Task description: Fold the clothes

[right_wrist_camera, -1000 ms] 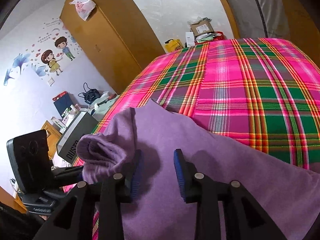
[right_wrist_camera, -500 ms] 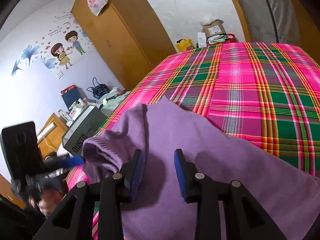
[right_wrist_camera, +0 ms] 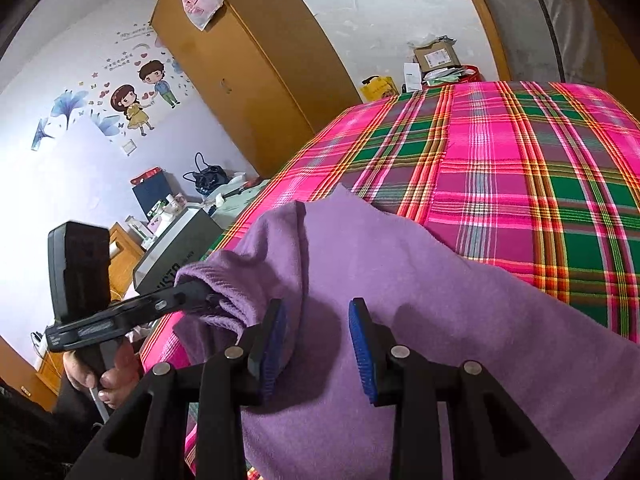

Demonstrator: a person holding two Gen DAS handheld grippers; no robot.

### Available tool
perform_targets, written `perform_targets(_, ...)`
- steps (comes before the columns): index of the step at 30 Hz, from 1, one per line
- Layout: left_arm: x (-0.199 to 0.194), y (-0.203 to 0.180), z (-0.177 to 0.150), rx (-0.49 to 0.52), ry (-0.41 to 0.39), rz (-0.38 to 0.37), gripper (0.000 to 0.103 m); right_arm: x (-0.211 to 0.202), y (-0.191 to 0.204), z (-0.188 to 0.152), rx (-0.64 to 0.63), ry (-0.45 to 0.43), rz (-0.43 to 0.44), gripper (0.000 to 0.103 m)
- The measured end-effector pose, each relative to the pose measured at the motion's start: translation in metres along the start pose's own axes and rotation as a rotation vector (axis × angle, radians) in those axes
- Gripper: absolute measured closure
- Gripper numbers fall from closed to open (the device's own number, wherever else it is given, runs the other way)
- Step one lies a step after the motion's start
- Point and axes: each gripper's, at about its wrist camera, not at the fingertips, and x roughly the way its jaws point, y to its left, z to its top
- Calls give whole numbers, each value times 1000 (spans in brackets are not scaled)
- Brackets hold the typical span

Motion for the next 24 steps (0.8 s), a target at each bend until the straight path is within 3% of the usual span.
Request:
perform_targets(10, 30, -34, 32, 86, 20, -60, 88, -5, -15, -9, 39, -8, 16, 69)
perform_targets(14, 61, -48, 44, 99, 77, -88, 88, -9, -24, -13, 65, -12, 7, 69)
perform_targets(19, 78, -50, 46, 53, 133, -126, 73, -14, -34, -16, 92, -14, -8, 69)
perform_targets(24, 53, -56, 48, 70, 73, -217, 49, -13, -39, -16, 107, -11, -6, 69)
